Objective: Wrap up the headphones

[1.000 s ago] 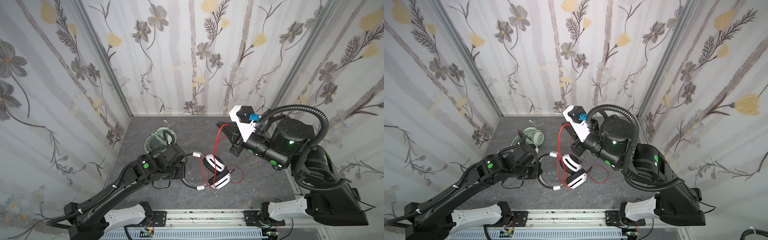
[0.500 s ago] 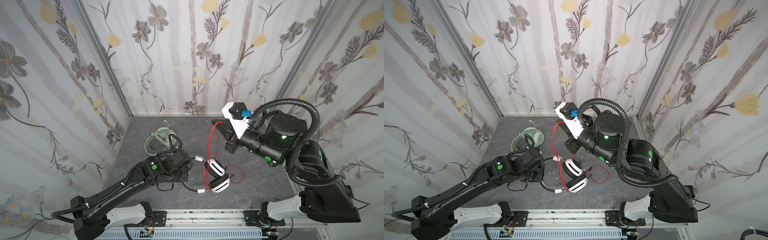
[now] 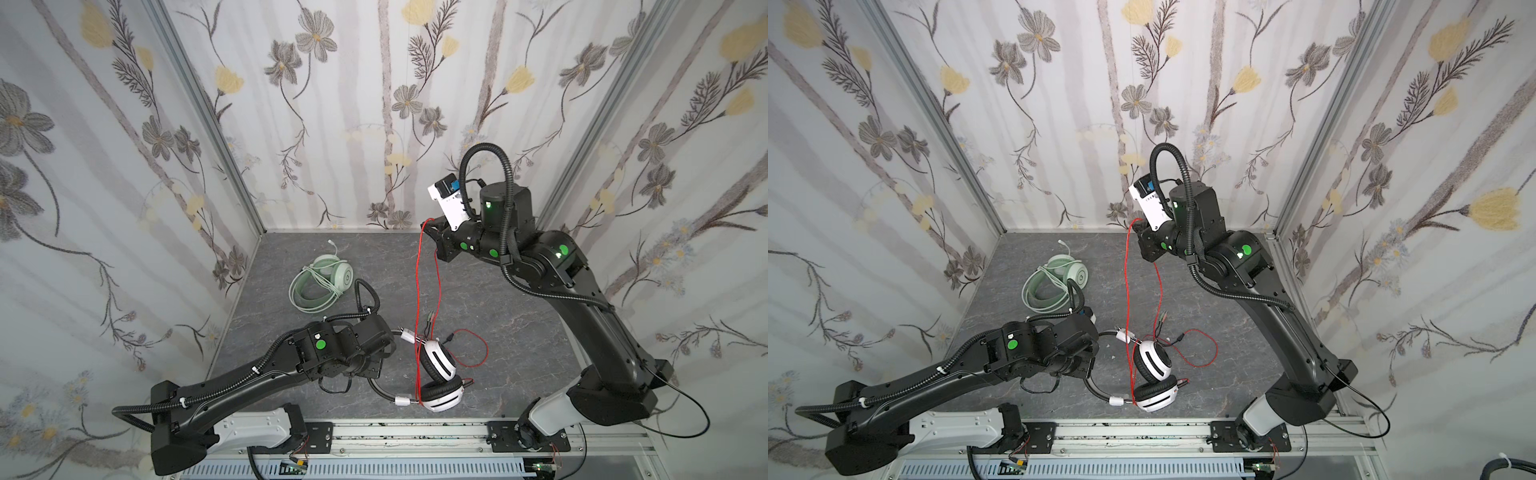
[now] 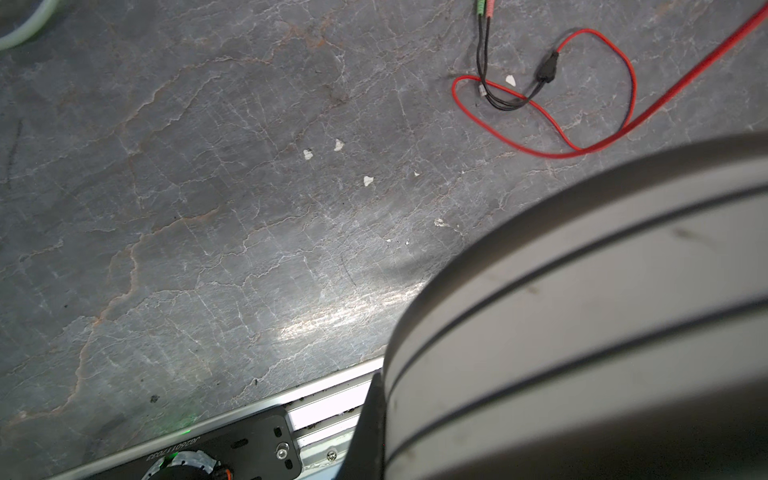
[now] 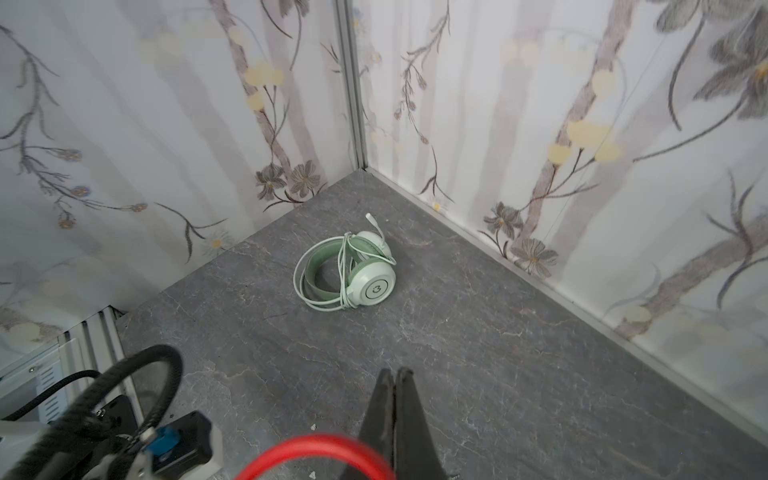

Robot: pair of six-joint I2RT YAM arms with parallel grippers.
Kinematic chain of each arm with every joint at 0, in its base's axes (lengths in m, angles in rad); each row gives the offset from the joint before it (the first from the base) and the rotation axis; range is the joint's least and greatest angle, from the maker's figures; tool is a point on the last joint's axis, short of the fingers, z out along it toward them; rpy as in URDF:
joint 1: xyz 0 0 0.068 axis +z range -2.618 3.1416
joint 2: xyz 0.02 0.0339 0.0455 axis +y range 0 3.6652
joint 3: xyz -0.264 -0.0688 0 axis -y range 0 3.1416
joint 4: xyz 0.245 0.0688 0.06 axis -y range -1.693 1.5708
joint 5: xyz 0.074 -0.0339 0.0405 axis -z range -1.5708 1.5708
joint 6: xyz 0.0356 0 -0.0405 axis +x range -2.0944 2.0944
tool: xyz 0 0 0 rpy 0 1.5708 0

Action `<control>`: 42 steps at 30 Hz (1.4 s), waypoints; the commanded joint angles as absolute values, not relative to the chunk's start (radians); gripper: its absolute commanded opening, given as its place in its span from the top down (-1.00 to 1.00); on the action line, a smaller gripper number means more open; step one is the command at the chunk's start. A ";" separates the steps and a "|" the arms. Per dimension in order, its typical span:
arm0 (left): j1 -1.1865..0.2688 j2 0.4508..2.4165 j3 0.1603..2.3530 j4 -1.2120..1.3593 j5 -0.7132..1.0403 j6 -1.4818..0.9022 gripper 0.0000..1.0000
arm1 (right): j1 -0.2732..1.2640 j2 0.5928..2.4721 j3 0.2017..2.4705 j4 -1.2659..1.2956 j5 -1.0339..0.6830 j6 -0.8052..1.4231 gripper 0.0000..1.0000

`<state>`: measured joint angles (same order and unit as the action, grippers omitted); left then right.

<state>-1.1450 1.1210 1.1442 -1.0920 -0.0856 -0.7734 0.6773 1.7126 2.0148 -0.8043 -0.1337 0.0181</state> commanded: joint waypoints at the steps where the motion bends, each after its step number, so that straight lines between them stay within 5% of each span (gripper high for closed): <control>1: -1.164 1.098 1.154 -1.017 -0.095 -0.765 1.00 | 0.607 1.721 1.875 -0.726 -0.337 0.109 1.00; 8: -1.187 1.025 1.165 -1.016 -0.084 -0.770 1.00 | 0.475 1.692 1.487 -0.430 -0.549 0.255 1.00; 19: -1.188 0.980 1.240 -1.127 -0.104 -0.776 1.00 | 0.294 1.614 1.146 -0.132 -0.607 0.461 1.00; 42: -1.182 1.097 1.146 -1.105 -0.058 -0.793 1.00 | 0.375 1.401 1.317 -0.100 -0.702 0.408 1.00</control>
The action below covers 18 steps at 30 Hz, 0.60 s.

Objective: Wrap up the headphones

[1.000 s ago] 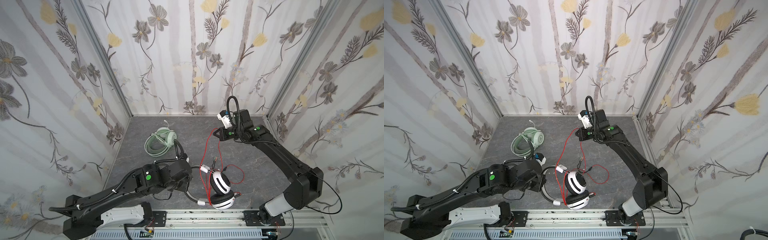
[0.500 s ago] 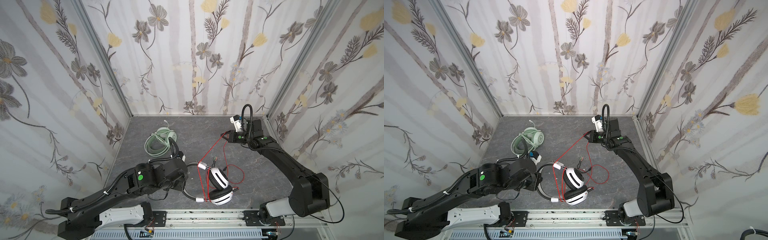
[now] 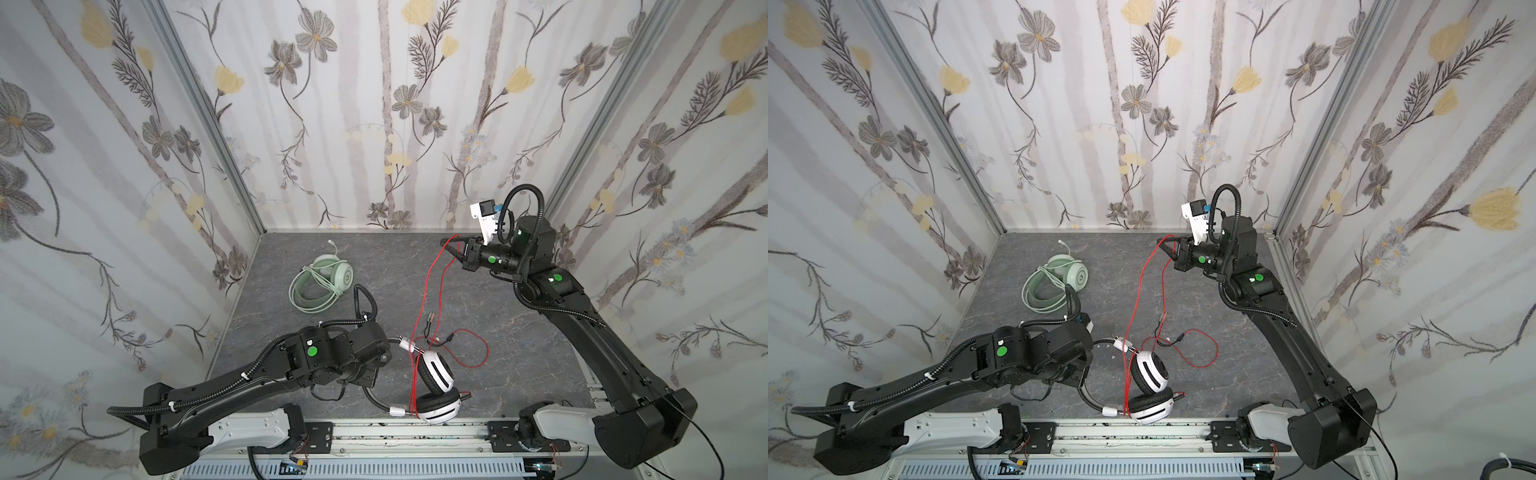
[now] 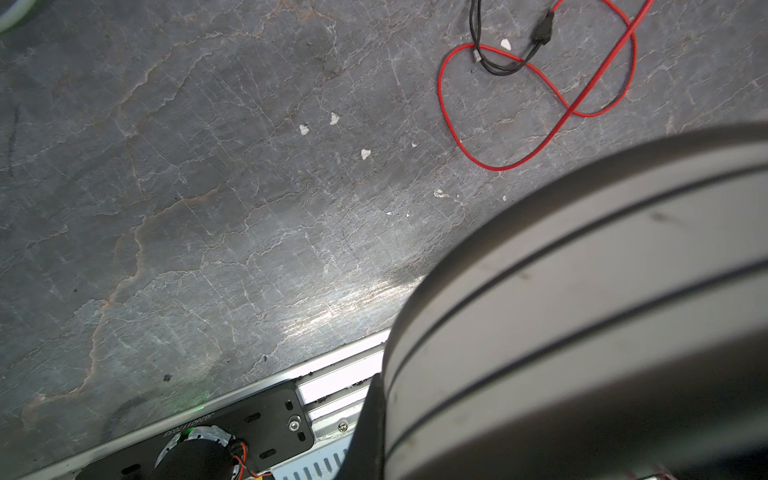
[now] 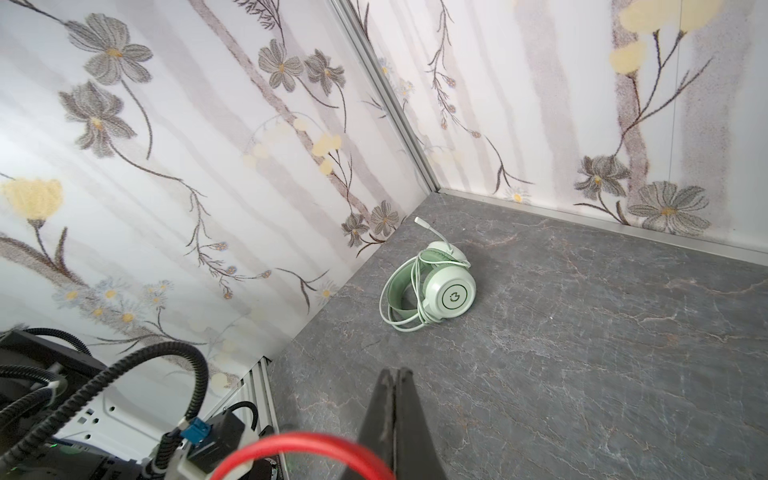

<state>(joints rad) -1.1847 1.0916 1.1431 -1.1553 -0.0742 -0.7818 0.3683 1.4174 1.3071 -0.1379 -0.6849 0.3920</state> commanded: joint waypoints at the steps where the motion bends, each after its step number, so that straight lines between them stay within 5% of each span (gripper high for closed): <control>1: -1.182 1.101 1.148 -1.105 -0.058 -0.791 1.00 | 0.376 1.391 1.320 -0.094 -0.700 0.418 1.00; 18: -1.179 1.011 1.200 -1.130 -0.045 -0.796 1.00 | 0.293 1.534 1.269 -0.181 -0.688 0.436 1.00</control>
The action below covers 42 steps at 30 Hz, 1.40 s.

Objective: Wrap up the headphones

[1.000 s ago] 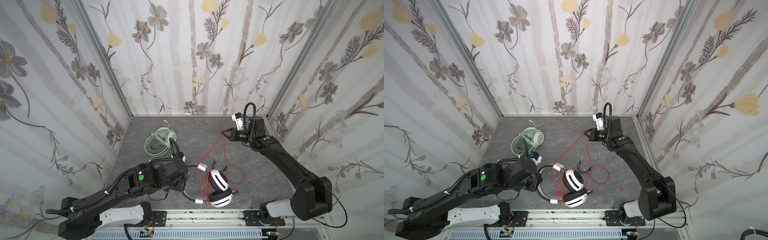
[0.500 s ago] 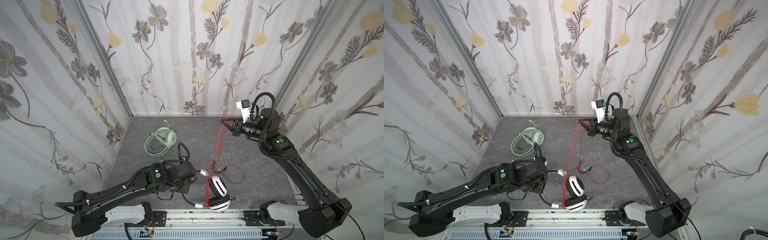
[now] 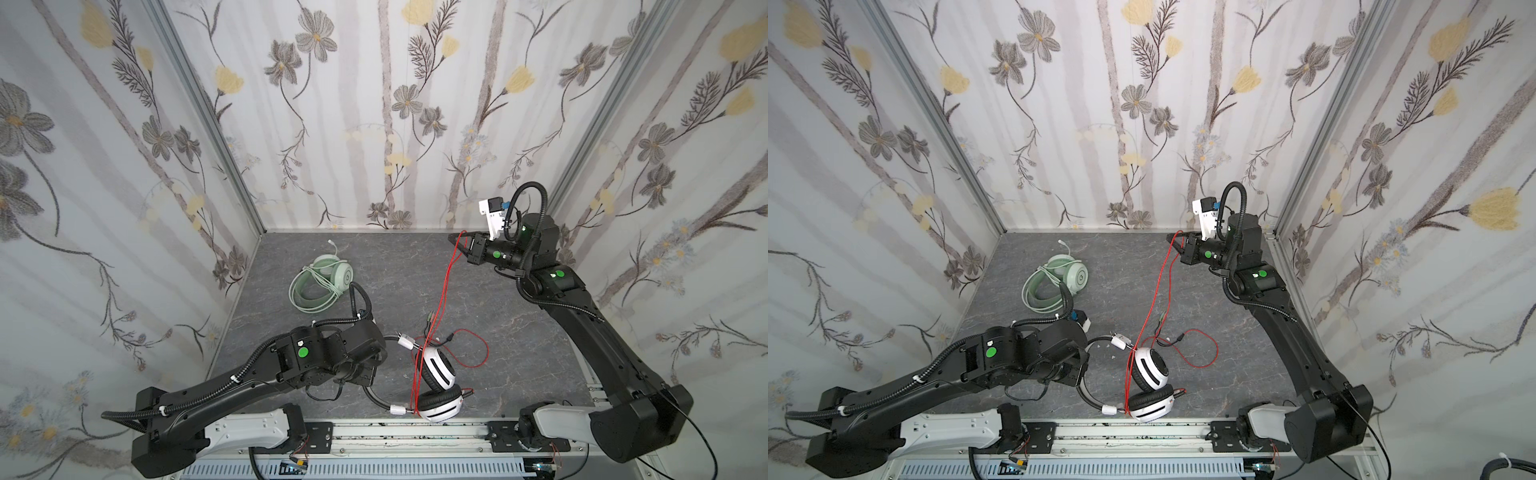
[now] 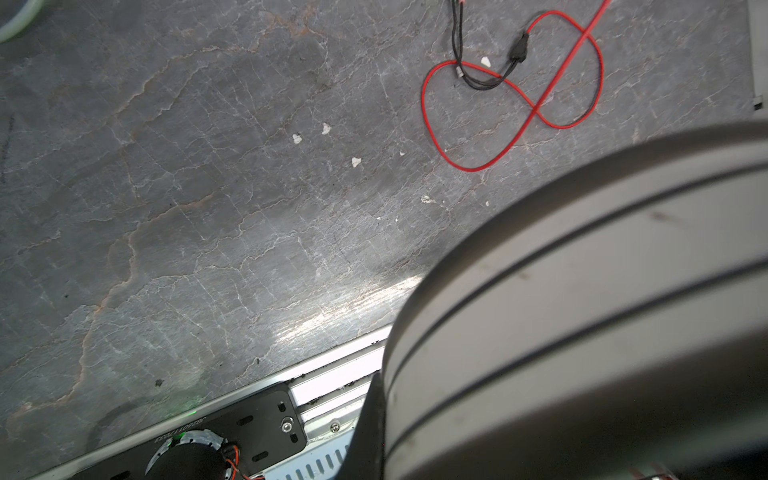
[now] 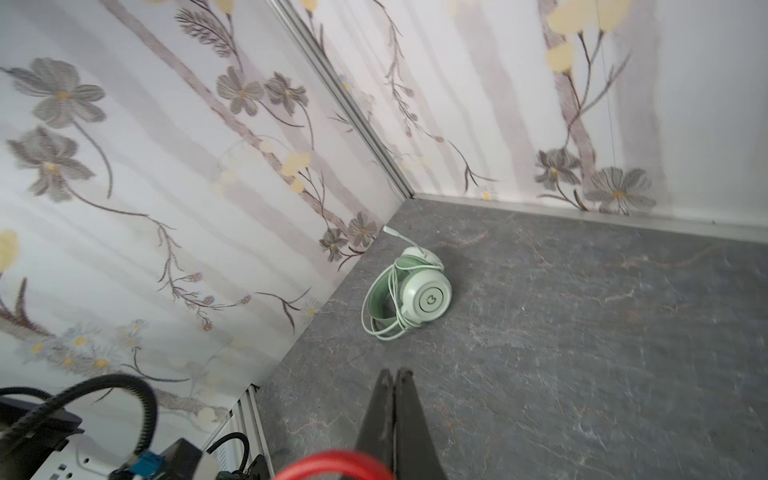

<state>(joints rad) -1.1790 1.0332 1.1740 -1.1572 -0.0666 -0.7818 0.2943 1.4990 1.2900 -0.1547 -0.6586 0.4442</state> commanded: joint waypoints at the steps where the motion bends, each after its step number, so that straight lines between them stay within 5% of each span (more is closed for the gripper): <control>1: -1.179 1.000 1.215 -1.137 -0.045 -0.798 1.00 | 0.293 1.551 1.249 -0.181 -0.688 0.427 1.00; 8: -1.177 0.972 1.415 -1.209 -0.051 -0.790 1.00 | 0.296 1.641 1.103 -0.138 -0.754 0.405 0.88; 14: -1.161 1.054 1.677 -1.394 -0.171 -0.779 1.00 | 0.301 1.516 0.939 -0.023 -0.824 0.397 0.05; 26: -1.042 1.229 1.984 -1.514 -0.232 -0.691 1.00 | 0.398 1.364 0.686 -0.029 -0.618 0.317 -0.44; 34: -0.937 1.284 2.089 -1.552 -0.207 -0.647 1.00 | 0.475 1.447 0.661 -0.059 -0.449 0.263 -0.50; 42: -0.878 1.302 2.103 -1.549 -0.157 -0.617 1.00 | 0.519 1.643 0.718 -0.072 -0.442 0.179 -0.29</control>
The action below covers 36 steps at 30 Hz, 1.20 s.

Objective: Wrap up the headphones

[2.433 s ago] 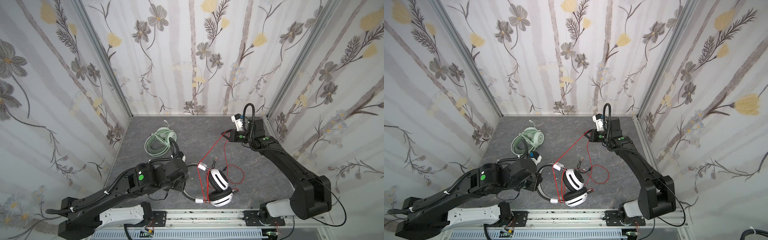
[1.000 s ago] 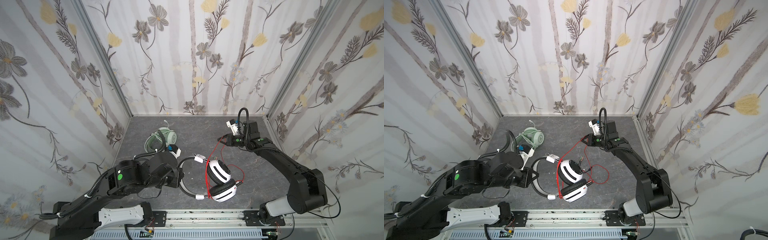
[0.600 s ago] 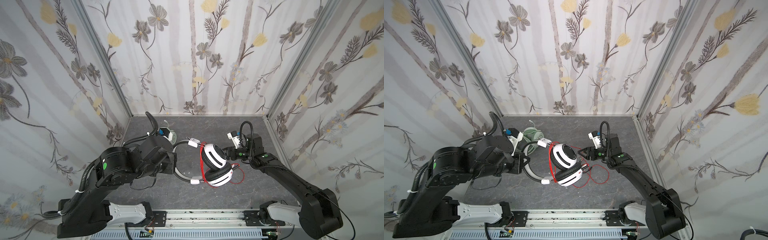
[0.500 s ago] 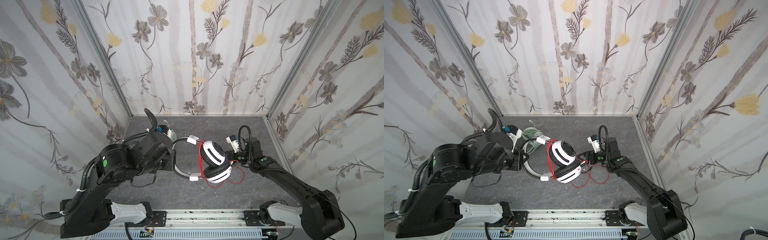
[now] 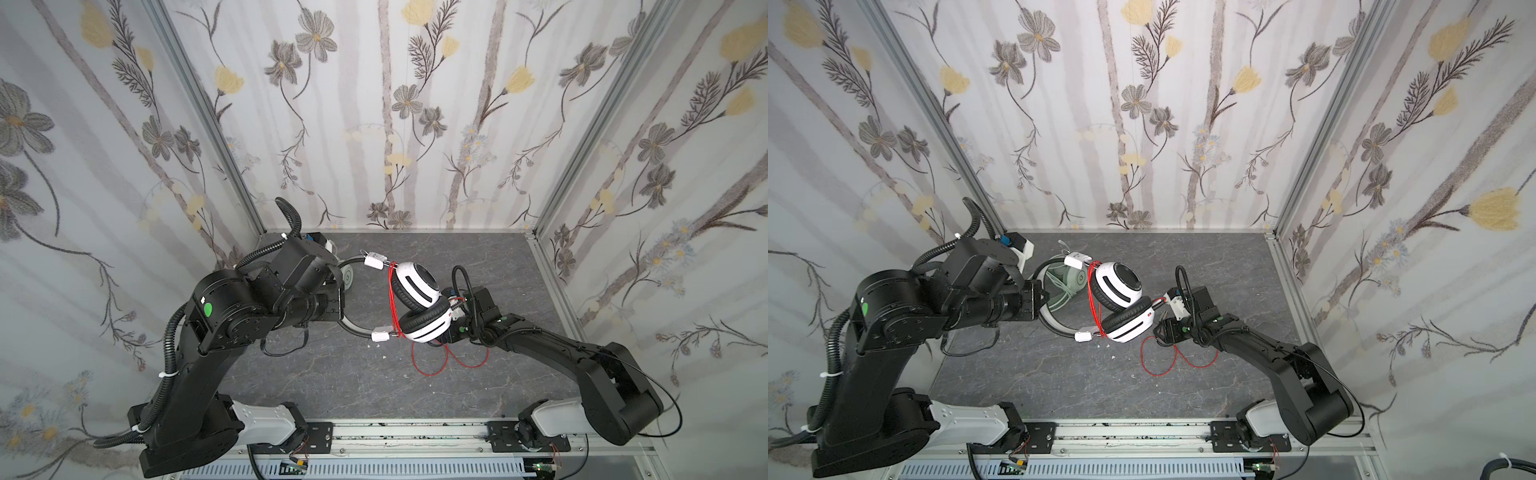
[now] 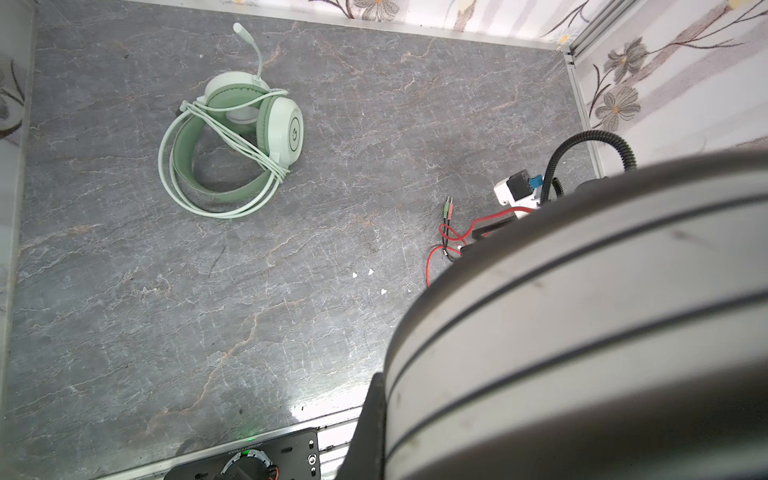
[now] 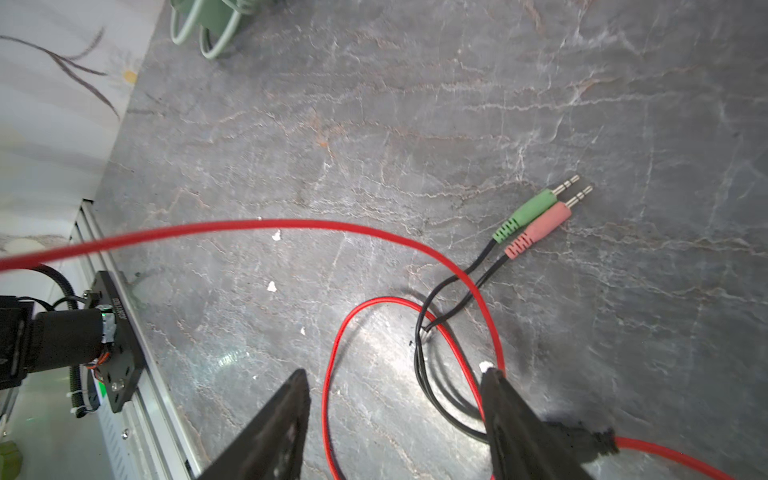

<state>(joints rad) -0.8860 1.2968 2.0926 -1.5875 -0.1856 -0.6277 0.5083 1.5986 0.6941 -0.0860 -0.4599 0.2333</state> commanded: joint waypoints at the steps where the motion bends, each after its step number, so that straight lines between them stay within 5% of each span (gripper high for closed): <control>1: -0.870 1.305 2.103 -1.547 -0.152 -0.612 1.00 | 0.527 1.660 0.731 -0.075 -0.437 0.166 -0.28; 10: -0.802 1.343 2.147 -1.553 -0.102 -0.576 1.00 | 0.576 1.844 0.928 -0.169 -0.308 0.070 -0.26; 18: -0.726 1.358 2.192 -1.558 -0.047 -0.562 1.00 | 0.603 2.002 1.036 -0.232 -0.267 0.008 -0.01; 19: -0.716 1.359 2.195 -1.557 -0.038 -0.560 1.00 | 0.603 2.005 1.040 -0.234 -0.264 0.004 0.11; 21: -0.703 1.358 2.193 -1.558 -0.029 -0.557 1.00 | 0.604 2.008 1.043 -0.242 -0.264 -0.004 0.82; 22: -0.696 1.357 2.189 -1.561 -0.029 -0.556 1.00 | 0.604 2.002 1.041 -0.245 -0.265 -0.004 1.00; 36: -0.446 1.346 2.123 -1.386 0.139 -0.559 1.00 | 0.734 1.625 0.808 -0.222 -0.203 0.208 1.00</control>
<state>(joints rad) -0.4831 1.3407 2.1273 -1.5131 0.0513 -0.5461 0.7055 1.6691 0.8341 -0.2584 -0.2283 0.1390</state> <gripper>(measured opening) 0.068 0.057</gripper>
